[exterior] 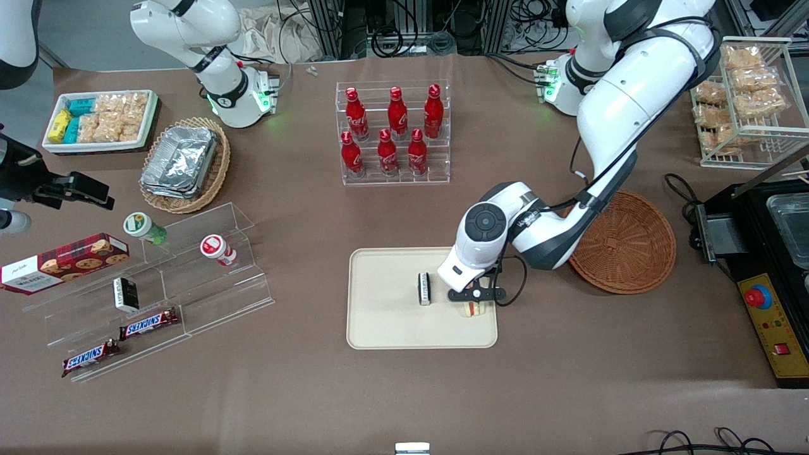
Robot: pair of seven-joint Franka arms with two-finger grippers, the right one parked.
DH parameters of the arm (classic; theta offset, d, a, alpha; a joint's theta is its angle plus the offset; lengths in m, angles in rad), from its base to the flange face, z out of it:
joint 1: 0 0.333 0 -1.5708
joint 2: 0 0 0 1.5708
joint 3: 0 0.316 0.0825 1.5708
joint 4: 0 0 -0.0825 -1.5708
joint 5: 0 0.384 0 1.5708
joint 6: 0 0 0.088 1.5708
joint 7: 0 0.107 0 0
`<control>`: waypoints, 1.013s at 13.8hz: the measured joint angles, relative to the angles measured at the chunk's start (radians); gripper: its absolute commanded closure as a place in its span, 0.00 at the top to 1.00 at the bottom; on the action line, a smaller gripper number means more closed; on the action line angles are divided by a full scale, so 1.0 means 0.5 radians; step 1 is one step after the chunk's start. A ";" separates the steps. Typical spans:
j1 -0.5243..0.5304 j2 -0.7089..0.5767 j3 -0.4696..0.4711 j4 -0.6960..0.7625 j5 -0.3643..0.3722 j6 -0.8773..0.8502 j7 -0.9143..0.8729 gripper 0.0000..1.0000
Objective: Place sandwich from basket to tray
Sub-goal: 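Lower the sandwich onto the tray beside the black box and release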
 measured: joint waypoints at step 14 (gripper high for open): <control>0.352 -0.699 -0.014 0.314 -0.606 -0.955 0.368 1.00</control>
